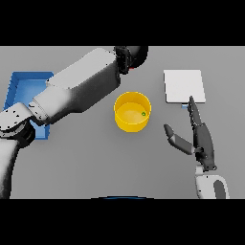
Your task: Pick up the red beaker and tilt it to pour out 1 green nut into yellow bowl. Pick up the yellow bowl and place it on the metallic measuring scale.
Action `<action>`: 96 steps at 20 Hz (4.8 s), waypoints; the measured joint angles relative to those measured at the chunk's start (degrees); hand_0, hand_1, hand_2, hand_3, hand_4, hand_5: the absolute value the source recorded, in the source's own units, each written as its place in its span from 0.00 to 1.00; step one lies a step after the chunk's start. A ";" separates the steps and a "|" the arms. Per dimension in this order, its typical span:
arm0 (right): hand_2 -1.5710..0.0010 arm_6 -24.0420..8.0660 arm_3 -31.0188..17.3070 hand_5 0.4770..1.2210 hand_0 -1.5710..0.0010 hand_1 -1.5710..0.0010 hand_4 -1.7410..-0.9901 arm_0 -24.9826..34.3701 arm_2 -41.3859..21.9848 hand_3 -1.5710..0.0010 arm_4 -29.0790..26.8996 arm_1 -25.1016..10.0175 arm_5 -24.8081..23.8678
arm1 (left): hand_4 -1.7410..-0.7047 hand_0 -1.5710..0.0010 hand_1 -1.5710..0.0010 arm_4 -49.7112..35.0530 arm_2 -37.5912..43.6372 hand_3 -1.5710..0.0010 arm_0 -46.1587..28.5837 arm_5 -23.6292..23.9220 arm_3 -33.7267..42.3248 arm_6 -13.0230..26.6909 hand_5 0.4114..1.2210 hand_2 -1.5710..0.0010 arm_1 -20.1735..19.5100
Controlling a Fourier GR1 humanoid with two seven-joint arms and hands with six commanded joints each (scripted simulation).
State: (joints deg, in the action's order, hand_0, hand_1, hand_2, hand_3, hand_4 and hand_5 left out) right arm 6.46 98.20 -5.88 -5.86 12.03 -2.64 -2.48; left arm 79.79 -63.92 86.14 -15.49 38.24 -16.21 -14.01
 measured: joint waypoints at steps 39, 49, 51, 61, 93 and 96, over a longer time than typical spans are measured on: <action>1.00 2.97 -2.63 0.26 1.00 1.00 0.78 1.82 -0.73 1.00 -1.17 -2.22 3.38 | 0.36 0.07 0.14 -67.90 63.58 0.16 -55.01 21.27 23.59 47.85 0.45 0.19 -15.95; 1.00 2.64 -2.23 0.25 1.00 1.00 0.78 1.73 -0.87 1.00 0.11 -2.69 2.60 | 0.91 0.90 0.91 -70.15 60.14 0.91 -57.40 8.37 26.96 48.40 0.27 0.91 -19.55; 1.00 2.21 -2.99 0.24 1.00 1.00 0.78 2.33 -0.70 1.00 0.48 -2.92 2.39 | 0.92 0.94 0.94 -69.62 60.14 0.94 -57.30 9.08 26.77 47.37 0.27 0.94 -19.63; 1.00 -3.36 -4.08 0.21 1.00 1.00 0.81 12.39 -8.15 1.00 14.77 -13.94 8.98 | 0.91 0.99 0.99 -72.65 61.91 0.99 -59.10 11.34 30.64 42.51 0.33 0.99 -17.56; 0.88 6.76 -36.17 0.56 0.88 0.88 0.58 45.46 -32.85 0.86 39.79 -15.89 27.77 | 0.92 1.00 1.00 -72.11 61.76 1.00 -58.66 10.19 29.60 42.02 0.37 1.00 -18.22; 0.50 8.24 -35.94 0.77 0.45 0.47 0.33 45.43 -32.90 0.57 39.76 -16.14 27.27 | 0.92 1.00 1.00 -72.27 61.75 1.00 -58.77 10.01 29.69 41.95 0.37 1.00 -18.18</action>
State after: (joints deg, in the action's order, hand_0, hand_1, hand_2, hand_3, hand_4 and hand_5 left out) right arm 14.71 62.26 39.55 -38.77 51.79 -18.78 24.78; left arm 7.52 -2.17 27.38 -5.49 67.93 25.74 -32.19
